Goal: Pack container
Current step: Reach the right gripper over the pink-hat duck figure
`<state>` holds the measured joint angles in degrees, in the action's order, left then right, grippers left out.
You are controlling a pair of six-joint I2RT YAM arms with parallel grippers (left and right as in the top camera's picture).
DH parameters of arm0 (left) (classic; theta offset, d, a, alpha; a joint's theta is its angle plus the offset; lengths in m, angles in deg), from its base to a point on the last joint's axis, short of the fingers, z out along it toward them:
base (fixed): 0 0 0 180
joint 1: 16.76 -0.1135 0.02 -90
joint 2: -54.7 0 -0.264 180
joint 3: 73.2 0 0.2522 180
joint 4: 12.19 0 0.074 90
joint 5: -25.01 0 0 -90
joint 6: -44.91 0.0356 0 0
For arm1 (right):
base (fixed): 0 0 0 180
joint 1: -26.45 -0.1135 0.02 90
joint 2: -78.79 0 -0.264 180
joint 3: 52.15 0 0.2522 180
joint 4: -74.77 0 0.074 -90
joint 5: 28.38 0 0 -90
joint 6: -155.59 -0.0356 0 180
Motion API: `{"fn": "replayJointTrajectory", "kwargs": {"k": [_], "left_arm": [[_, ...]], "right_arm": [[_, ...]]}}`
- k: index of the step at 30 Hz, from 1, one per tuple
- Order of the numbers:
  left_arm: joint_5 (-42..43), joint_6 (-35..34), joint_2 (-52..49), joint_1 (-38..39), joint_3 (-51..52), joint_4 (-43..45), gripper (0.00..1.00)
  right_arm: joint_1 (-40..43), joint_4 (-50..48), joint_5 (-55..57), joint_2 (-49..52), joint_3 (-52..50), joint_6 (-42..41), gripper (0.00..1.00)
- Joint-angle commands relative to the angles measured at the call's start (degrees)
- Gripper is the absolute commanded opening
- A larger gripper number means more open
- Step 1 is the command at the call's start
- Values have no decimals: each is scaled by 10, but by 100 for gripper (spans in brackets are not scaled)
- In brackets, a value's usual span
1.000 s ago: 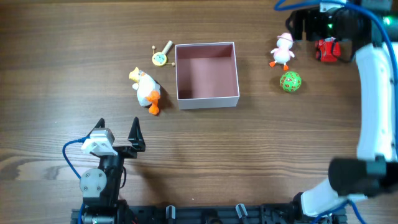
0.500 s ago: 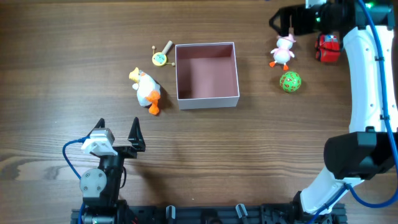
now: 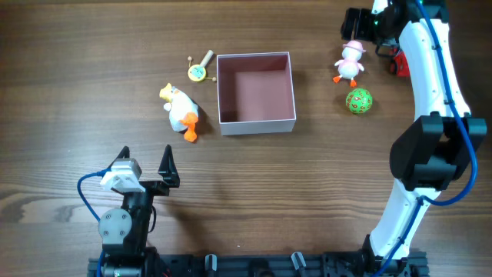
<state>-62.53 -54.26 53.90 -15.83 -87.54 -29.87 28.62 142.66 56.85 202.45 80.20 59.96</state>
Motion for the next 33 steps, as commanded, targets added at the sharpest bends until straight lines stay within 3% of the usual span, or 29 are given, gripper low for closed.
{"fn": "replayJointTrajectory", "kwargs": {"k": [1,8,12,33], "left_arm": [[9,-5,5,-5,3,-2,100],[9,-5,5,-5,3,-2,100],[9,-5,5,-5,3,-2,100],[9,-5,5,-5,3,-2,100]], "right_arm": [[-2,-11,14,34,4,-21,100],[-2,17,14,84,3,-22,100],[-2,20,68,99,3,-101,100],[-2,18,67,165,2,-77,100]]}}
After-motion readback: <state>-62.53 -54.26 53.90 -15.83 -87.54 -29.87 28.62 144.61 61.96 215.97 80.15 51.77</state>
